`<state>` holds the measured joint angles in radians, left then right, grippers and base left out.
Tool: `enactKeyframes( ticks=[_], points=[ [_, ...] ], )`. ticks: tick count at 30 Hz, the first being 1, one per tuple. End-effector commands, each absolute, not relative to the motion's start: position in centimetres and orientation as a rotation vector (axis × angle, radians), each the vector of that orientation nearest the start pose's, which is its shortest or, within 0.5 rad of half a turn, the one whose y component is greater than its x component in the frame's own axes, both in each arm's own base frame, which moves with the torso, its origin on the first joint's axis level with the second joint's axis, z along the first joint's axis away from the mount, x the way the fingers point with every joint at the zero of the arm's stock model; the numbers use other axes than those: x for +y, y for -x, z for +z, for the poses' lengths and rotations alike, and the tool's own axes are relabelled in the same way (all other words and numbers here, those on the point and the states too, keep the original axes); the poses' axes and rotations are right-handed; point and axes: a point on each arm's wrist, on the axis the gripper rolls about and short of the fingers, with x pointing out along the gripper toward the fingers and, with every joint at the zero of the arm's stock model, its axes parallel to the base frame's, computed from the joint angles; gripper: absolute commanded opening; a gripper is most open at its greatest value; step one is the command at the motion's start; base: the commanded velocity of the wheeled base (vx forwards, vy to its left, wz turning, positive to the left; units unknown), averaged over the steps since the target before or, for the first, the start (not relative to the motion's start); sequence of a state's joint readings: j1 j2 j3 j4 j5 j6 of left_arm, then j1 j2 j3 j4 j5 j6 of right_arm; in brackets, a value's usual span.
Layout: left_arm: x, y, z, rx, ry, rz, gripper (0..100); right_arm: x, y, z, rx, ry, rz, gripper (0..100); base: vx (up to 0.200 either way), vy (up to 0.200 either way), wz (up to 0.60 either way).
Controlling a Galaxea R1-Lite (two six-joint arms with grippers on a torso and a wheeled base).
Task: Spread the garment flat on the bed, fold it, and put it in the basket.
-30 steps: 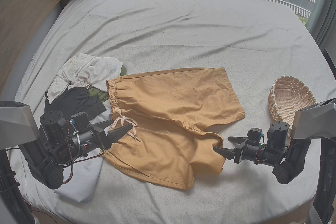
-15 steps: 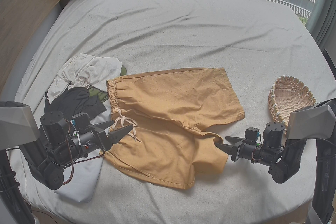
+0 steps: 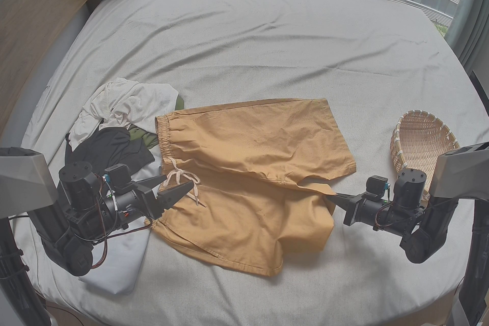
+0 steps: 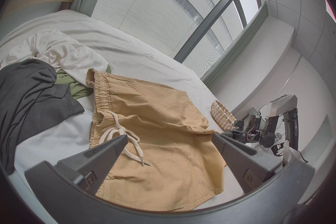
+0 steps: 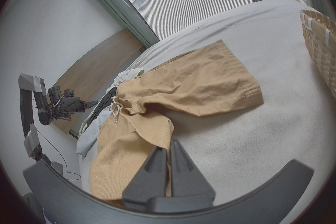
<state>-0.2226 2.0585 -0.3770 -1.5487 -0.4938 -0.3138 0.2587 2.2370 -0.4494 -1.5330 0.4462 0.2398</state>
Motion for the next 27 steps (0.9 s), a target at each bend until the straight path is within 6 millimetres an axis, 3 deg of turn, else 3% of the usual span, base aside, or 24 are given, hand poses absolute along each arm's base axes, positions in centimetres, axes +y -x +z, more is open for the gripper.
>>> enactKeyframes(
  ticks=[1,12,17,27],
  points=[
    [-7.6,-28.6,6.9,0.247,0.319,-0.688,100,8.3,-30.4,3.5,0.309,-0.253,0.648,0,0.0,0.0,0.0],
    [-7.6,-28.5,6.9,0.248,0.319,-0.688,100,6.3,-31.5,3.6,0.278,-0.253,0.583,0,0.0,0.0,0.0],
    [-7.6,-28.5,7.0,0.246,0.317,-0.69,100,5.2,-32.9,3.3,0.251,-0.254,0.548,0,0.0,0.0,0.0],
    [-7.7,-28.5,6.9,0.25,0.317,-0.693,100,5.1,-34.3,2.7,0.23,-0.253,0.537,0,0.0,0.0,0.0]
  ],
)
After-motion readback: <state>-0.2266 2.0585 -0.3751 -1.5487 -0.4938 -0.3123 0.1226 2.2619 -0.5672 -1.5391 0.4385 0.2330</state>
